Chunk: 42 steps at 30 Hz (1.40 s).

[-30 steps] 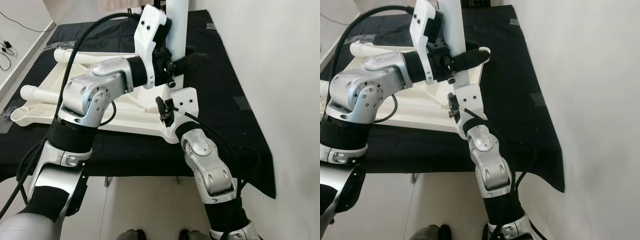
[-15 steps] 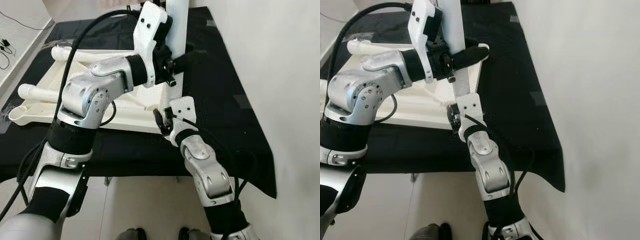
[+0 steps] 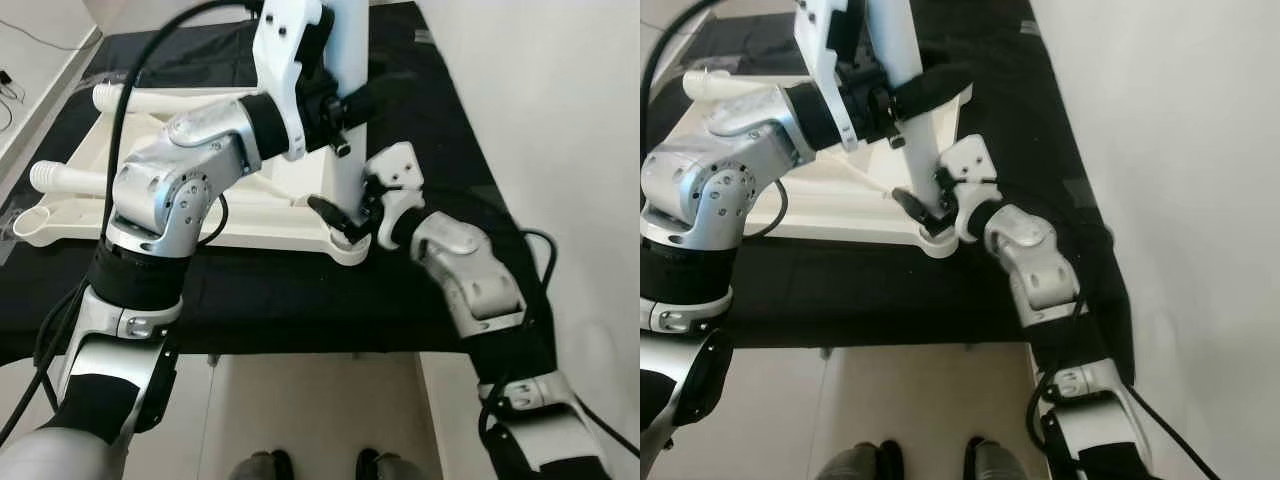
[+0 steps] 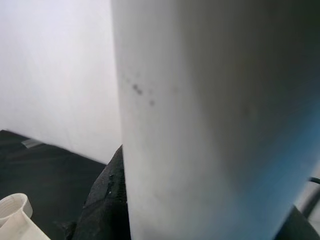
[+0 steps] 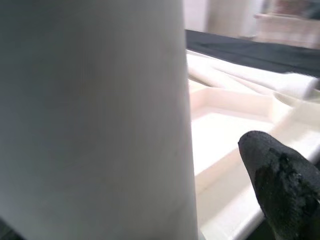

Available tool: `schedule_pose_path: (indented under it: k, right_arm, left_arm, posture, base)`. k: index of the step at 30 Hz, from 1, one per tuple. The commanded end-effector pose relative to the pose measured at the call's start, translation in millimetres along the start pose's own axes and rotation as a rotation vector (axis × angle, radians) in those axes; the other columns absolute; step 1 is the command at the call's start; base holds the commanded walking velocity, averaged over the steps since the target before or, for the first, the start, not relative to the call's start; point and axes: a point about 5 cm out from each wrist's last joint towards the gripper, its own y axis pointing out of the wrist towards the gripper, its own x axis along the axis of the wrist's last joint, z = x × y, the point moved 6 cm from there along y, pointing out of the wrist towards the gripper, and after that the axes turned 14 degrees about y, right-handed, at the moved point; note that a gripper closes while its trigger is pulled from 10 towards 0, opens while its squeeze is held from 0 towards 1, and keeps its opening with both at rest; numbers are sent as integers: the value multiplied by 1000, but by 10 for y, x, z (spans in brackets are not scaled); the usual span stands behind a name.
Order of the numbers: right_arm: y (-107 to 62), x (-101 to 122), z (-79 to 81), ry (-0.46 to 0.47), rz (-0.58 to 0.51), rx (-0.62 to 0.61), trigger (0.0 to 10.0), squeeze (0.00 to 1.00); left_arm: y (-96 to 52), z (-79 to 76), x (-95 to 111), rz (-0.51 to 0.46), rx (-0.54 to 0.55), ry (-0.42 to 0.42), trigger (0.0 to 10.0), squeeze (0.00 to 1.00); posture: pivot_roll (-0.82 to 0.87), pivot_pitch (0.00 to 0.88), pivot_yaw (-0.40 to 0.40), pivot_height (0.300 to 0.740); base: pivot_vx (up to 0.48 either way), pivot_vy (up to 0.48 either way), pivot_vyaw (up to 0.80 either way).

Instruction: Building children table

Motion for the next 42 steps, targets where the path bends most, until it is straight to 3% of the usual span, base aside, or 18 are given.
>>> schedule_pose_path:
  k: [1,2,3,9,20,21,24,29,30,31,32,33,35,36,42]
  right_arm:
    - [22,135,163,-6,-30,154,10000,0]
    - [22,135,163,-6,-30,154,10000,0]
    - [-14,176,323,2,-28,305,10000,0]
    - [-76,238,543,-20,0,521,10000,0]
    - [-41,228,605,-35,36,597,10000,0]
    - [15,106,620,-34,106,584,10000,0]
    - [56,8,634,-34,157,575,10000,0]
    - [77,-32,718,5,157,613,10000,0]
    - [84,-34,758,11,149,631,9373,0]
    - [90,-17,796,11,132,649,8000,0]
    - [90,-17,796,11,132,649,8000,0]
    - [102,57,849,22,92,677,1569,0]
    - [102,57,849,22,92,677,1569,0]
    - [102,87,871,25,79,692,0,0]
    - [102,96,936,33,83,736,0,0]
  left_arm:
    - [57,-221,-124,33,-91,-54,0,0]
    - [57,-221,-124,33,-91,-54,0,0]
    - [56,-231,-122,32,-89,-56,0,0]
    - [39,-217,-130,30,-73,-65,0,0]
    - [26,-233,-94,-5,-94,-44,0,0]
    - [26,-205,-65,-15,-82,-8,0,0]
    - [33,-180,-26,-26,-72,16,0,0]
    - [62,-160,55,-57,-79,22,0,0]
    - [75,-162,89,-75,-90,19,0,0]
    - [86,-169,120,-93,-103,13,0,0]
    - [86,-169,120,-93,-103,13,0,0]
    - [105,-190,164,-132,-127,-12,0,0]
    - [105,-190,164,-132,-127,-12,0,0]
    - [111,-201,181,-151,-139,-19,0,0]
    - [150,-266,240,-206,-197,-24,0,0]
  posture:
    - [62,194,39,740]
    - [62,194,39,740]
    - [63,196,37,740]
    - [64,199,28,740]
    - [62,192,22,740]
    - [60,187,20,740]
    - [58,185,20,740]
    - [58,177,20,740]
    - [58,176,21,740]
    - [58,175,22,740]
    - [58,175,22,740]
    - [56,171,22,740]
    - [56,171,22,740]
    - [55,168,21,740]
    - [59,163,18,740]
  base:
    - [0,0,0]
    - [0,0,0]
    - [0,0,0]
    - [0,0,0]
    - [0,0,0]
    - [0,0,0]
    - [0,0,0]
    - [0,0,0]
    - [0,0,0]
    - [0,0,0]
    - [0,0,0]
    - [0,0,0]
    - [0,0,0]
    - [0,0,0]
    - [0,0,0]
